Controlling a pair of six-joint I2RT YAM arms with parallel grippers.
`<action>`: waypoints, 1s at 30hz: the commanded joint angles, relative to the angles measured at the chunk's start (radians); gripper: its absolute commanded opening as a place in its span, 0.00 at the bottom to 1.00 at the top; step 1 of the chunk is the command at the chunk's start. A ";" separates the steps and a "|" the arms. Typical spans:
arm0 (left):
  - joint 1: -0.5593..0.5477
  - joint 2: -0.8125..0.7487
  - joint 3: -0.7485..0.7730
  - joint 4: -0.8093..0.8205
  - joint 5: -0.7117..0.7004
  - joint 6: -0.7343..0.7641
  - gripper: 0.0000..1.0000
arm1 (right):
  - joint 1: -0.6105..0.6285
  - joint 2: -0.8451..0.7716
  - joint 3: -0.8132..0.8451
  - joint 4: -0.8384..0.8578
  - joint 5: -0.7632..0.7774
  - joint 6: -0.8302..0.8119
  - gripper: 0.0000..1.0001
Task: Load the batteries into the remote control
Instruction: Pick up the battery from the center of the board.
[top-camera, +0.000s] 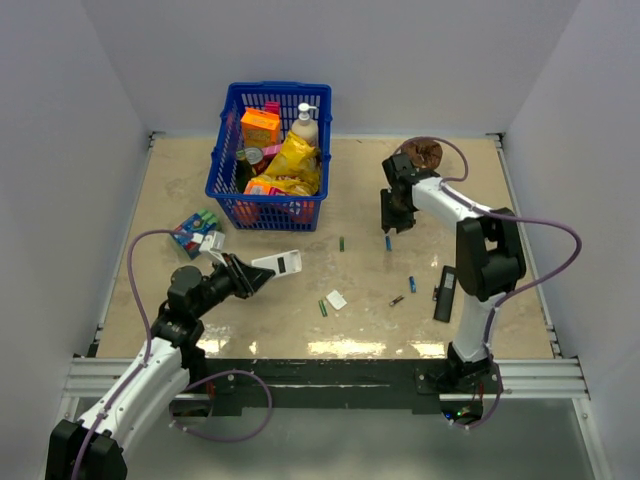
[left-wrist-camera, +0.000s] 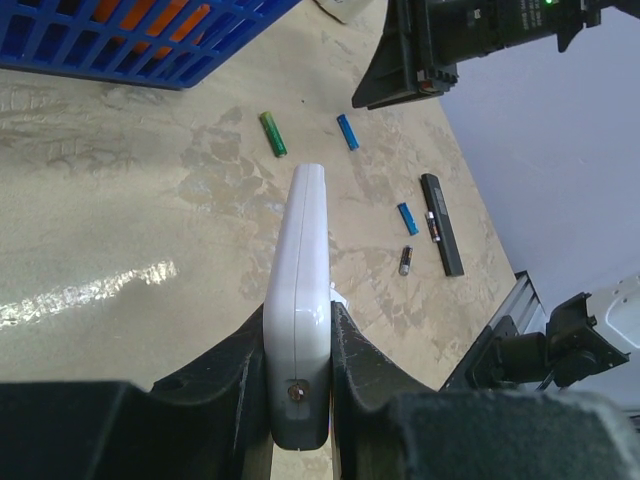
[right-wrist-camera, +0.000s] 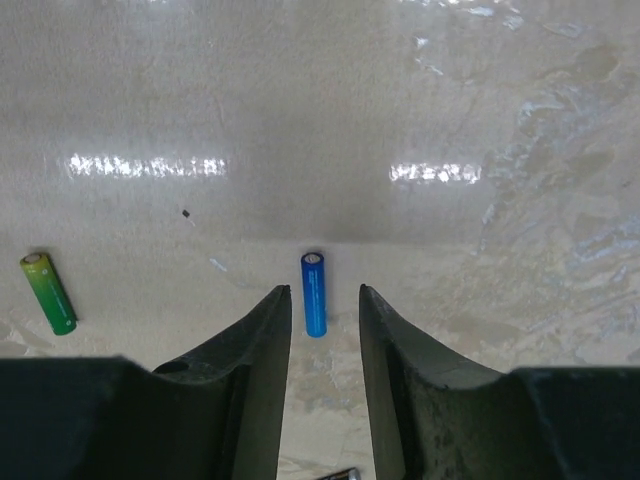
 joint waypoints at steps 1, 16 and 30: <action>-0.003 -0.010 0.019 0.048 0.025 0.029 0.00 | -0.002 0.049 0.070 -0.024 -0.044 -0.027 0.35; -0.003 0.022 0.028 0.060 0.040 0.040 0.00 | -0.002 0.128 0.038 -0.012 -0.044 -0.041 0.21; -0.003 0.041 -0.079 0.324 0.082 -0.060 0.00 | 0.054 -0.219 -0.143 0.155 -0.147 -0.052 0.03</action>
